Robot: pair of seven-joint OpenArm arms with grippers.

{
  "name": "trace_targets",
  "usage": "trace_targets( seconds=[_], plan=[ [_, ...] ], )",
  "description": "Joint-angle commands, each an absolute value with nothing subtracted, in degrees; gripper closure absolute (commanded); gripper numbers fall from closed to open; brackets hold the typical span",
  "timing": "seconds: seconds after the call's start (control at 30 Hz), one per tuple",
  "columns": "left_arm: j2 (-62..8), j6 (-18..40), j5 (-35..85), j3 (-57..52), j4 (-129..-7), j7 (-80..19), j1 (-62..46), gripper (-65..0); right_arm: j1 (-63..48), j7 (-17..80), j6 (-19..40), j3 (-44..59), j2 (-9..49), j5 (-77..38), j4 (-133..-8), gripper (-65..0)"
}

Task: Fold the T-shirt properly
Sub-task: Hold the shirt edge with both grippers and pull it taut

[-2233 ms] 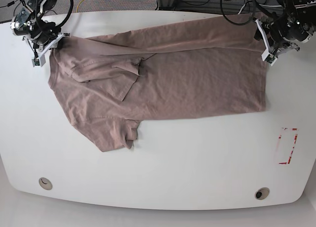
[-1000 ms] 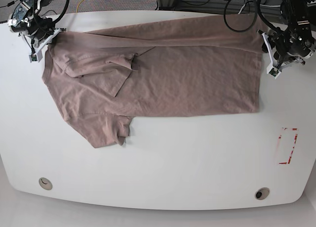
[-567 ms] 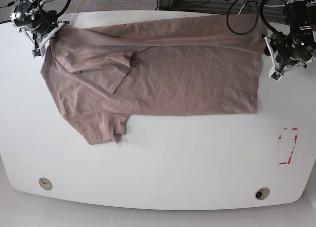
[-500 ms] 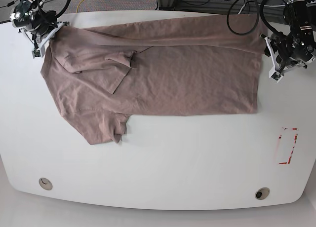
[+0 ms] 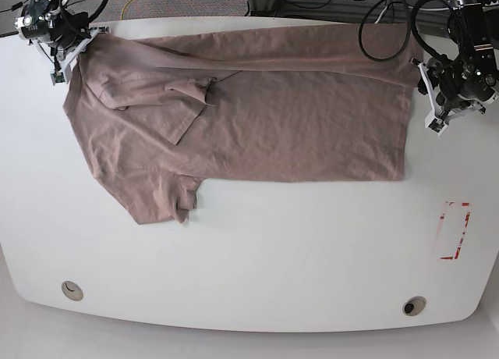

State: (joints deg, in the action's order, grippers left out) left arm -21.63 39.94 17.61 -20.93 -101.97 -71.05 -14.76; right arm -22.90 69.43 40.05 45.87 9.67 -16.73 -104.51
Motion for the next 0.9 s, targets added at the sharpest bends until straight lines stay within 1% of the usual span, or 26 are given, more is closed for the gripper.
trace_targets(
  seconds=[0.0,0.2,0.6,0.77,0.8,0.87],
  plan=[
    [-22.7,40.0,17.7,-21.3,-104.2,-70.7,-14.4,-24.2,-22.8,69.0,40.0,46.3,10.5,-16.9,-105.3,-7.1],
    [-22.6,40.0,17.8,-21.3,-107.2,-71.0,-14.4,-24.2,-23.5,69.0,40.0,46.4,10.5,-16.9,-105.3,-7.1],
    [-22.6,40.0,17.8,-21.4,-107.3,-70.8,-14.3,-24.2,-26.7,69.0,40.0,46.4,10.5,-17.2,-105.5,-7.1],
    [-22.6,40.0,17.8,-21.5,-107.3,-70.9,-12.4,-24.2,-26.7,69.0,40.0,46.4,10.5,-17.2,-105.6,-7.3],
    [-22.6,40.0,17.8,-21.5,-107.3,-70.9,-12.1,-24.2,-26.7,69.0,40.0,46.4,10.5,-17.2,-105.6,-7.5],
    [-22.6,40.0,17.8,-21.6,-107.3,-71.0,-11.6,-24.2,-26.7,69.0,40.0,46.4,10.5,-17.2,-105.7,-9.8]
  ],
)
